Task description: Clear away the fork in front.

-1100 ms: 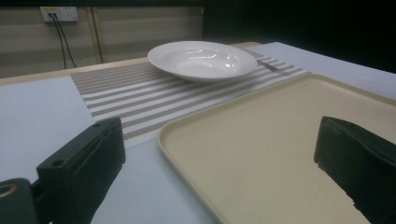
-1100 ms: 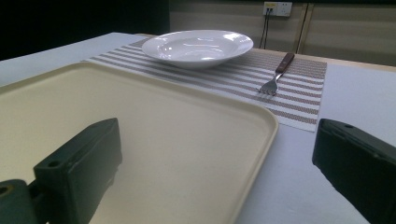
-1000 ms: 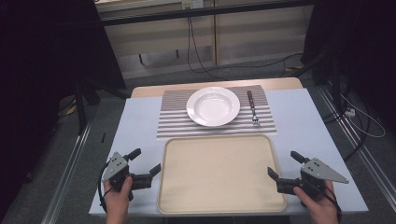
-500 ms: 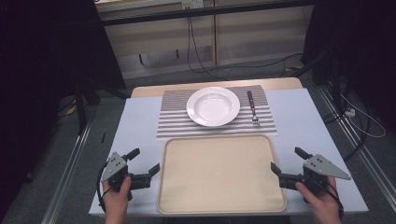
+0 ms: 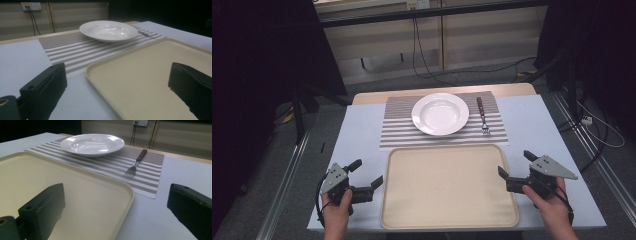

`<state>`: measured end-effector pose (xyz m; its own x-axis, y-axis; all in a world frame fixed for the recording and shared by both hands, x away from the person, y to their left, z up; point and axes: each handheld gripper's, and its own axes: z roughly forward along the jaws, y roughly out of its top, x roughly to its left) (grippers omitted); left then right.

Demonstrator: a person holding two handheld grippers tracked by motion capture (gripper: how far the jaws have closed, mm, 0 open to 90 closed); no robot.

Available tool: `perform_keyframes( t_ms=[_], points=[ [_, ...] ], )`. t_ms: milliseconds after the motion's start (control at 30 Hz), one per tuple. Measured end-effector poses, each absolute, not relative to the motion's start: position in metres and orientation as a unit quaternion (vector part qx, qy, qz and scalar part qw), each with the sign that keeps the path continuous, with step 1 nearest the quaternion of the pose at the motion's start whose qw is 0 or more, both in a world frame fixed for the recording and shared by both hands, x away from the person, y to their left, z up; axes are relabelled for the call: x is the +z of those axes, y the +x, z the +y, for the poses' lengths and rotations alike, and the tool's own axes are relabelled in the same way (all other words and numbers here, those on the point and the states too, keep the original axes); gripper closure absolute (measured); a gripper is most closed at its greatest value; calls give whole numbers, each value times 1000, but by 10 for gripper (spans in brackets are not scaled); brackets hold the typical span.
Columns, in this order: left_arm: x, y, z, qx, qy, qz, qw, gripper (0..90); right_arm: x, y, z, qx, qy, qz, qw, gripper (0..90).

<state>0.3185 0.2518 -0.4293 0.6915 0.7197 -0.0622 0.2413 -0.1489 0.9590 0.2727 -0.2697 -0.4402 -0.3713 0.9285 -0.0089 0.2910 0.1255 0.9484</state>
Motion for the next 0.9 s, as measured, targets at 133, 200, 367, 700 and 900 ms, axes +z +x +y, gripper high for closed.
perform_keyframes(
  t_ms=[133,200,367,700,900],
  points=[
    [-429,318,250,211,729,327,563,22,-439,284,-271,475,460,673,332,15],
    [-429,319,250,211,731,326,561,22,-439,288,-271,474,462,674,329,15],
    [-430,319,251,210,730,328,562,22,-438,299,-269,469,459,678,331,15],
    [-430,318,252,212,731,328,560,22,-431,320,-267,461,459,681,338,16],
    [-430,318,253,212,729,329,561,22,-426,333,-269,459,466,676,339,17]
  ],
)
